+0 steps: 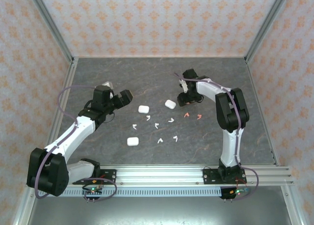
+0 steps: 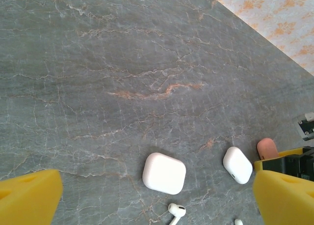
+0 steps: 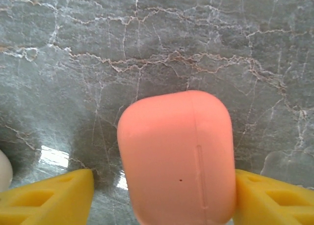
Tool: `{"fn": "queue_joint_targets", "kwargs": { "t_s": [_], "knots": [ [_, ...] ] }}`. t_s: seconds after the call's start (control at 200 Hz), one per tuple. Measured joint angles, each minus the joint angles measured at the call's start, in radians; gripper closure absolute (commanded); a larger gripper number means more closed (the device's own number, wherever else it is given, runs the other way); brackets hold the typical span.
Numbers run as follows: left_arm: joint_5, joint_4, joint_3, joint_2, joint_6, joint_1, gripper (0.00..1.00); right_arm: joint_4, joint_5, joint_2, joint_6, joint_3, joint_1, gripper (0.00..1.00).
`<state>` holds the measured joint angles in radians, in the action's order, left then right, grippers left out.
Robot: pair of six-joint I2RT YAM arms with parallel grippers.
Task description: Insert the wireless bluetooth earbuds into the charging case
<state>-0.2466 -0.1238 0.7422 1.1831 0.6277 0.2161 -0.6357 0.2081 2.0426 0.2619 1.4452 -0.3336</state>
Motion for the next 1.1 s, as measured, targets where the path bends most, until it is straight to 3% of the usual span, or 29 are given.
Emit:
{"fn": "queue_joint_targets", "kwargs": {
  "t_s": [0.325, 0.706, 0.946, 1.101],
  "knots": [
    [0.014, -0.006, 0.013, -0.001, -0.011, 0.0, 0.0, -0.004, -0.007, 0.0, 0.001, 0.005, -0.014, 0.53],
    [0.022, -0.03, 0.015, -0.047, -0.035, 0.0, 0.0, 0.02, -0.037, -0.018, 0.008, -0.012, -0.013, 0.57],
    [-0.016, -0.046, 0.044, -0.053, -0.054, 0.0, 0.0, 0.109, -0.035, -0.191, 0.06, -0.156, -0.011, 0.57],
    [-0.117, -0.044, 0.085, -0.05, -0.054, 0.0, 0.0, 0.185, -0.018, -0.36, 0.111, -0.276, -0.027, 0.58]
  ]
}}
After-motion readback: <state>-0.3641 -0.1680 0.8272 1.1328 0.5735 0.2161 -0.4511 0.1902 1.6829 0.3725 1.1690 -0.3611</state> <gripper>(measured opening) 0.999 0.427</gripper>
